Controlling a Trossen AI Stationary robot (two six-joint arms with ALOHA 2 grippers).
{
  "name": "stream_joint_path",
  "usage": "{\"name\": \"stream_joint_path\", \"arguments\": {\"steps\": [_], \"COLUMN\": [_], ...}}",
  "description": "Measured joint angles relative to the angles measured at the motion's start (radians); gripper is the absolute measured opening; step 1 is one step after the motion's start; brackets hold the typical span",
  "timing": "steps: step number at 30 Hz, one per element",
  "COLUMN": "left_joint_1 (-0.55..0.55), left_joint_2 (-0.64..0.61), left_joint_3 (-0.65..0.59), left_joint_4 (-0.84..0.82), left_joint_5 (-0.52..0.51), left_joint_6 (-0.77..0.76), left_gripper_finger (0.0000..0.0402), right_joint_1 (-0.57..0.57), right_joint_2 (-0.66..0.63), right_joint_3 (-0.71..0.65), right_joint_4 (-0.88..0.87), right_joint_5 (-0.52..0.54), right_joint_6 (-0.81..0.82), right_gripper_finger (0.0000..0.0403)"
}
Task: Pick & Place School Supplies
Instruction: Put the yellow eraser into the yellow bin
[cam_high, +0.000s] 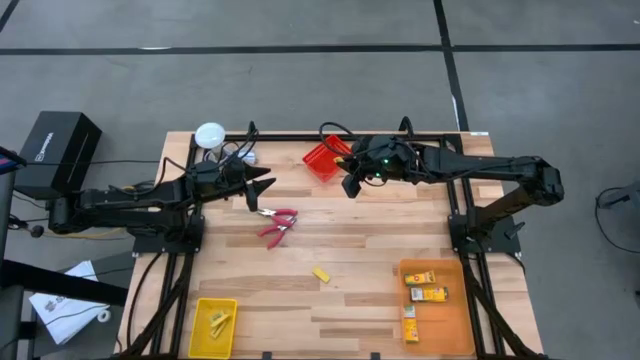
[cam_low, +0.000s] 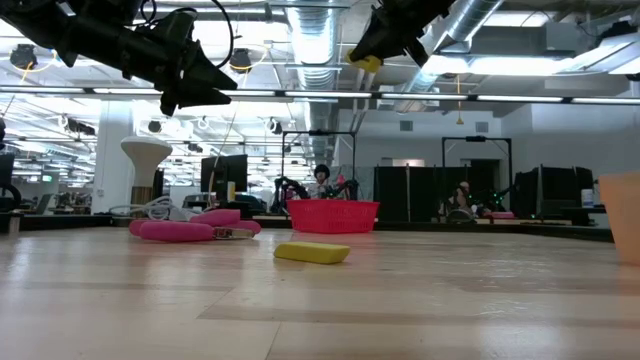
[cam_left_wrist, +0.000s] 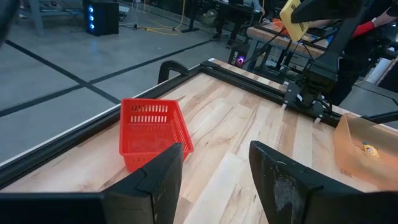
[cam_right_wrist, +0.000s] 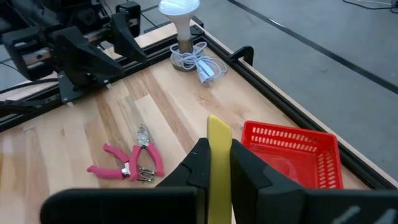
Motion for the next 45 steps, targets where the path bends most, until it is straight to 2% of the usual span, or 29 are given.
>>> {"name": "stream_joint_path", "arguments": {"steps": [45], "left_joint_1": [0.000], "left_joint_2": [0.000], "left_joint_3": [0.000], "left_joint_4": [0.003], "left_joint_5": [-0.004], "left_joint_6": [0.000], "left_gripper_finger": [0.0181], "right_joint_1": [-0.003], "right_joint_2": [0.000], "right_joint_3": [0.000], "right_joint_4": [0.076], "right_joint_5": [-0.009], "right_joint_6": [-0.010], "right_gripper_finger": [0.0023]}}
